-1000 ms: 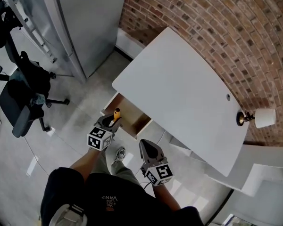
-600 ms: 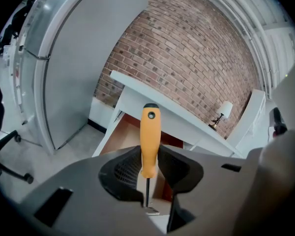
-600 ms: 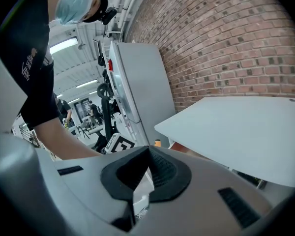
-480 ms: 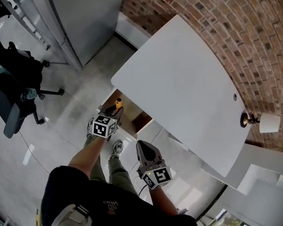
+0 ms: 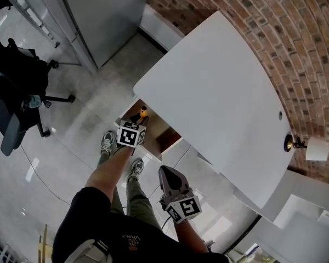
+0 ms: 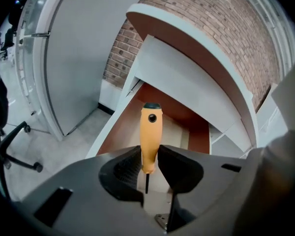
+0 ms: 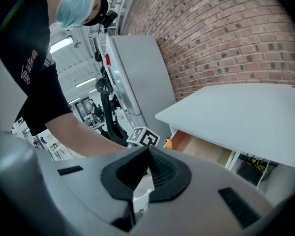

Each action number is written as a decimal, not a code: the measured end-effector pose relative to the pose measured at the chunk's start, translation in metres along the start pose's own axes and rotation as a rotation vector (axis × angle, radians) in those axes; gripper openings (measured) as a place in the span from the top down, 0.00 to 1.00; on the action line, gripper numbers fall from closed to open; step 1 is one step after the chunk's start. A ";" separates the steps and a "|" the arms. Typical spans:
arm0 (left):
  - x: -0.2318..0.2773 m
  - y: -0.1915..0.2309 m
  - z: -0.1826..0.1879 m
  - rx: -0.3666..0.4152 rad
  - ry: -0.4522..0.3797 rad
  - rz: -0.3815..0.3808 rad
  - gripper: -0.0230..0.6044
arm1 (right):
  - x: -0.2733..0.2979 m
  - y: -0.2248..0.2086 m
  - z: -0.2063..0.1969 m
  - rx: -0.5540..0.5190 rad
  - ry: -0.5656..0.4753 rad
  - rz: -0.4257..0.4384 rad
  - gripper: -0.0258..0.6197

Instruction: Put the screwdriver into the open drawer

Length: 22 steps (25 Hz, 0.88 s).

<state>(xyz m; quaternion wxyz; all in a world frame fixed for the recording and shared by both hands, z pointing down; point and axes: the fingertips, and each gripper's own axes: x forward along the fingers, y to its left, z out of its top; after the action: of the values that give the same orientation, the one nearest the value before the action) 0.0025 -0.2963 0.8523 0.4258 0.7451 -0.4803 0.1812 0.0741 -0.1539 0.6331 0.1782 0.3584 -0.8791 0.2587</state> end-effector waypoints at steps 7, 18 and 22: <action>0.026 0.007 -0.008 -0.027 0.120 0.055 0.79 | 0.005 -0.004 -0.001 0.009 0.006 -0.004 0.97; 0.057 0.015 -0.015 -0.027 0.173 0.067 0.79 | 0.016 -0.014 0.001 0.021 0.020 -0.013 0.97; 0.064 0.022 -0.020 -0.071 0.219 0.070 0.79 | 0.021 -0.017 -0.001 0.006 0.025 -0.016 0.97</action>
<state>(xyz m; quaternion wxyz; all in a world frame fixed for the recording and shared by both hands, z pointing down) 0.0162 -0.3204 0.9176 0.4954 0.6881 -0.4626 0.2590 0.0720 -0.1756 0.6499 0.1901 0.3625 -0.8732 0.2644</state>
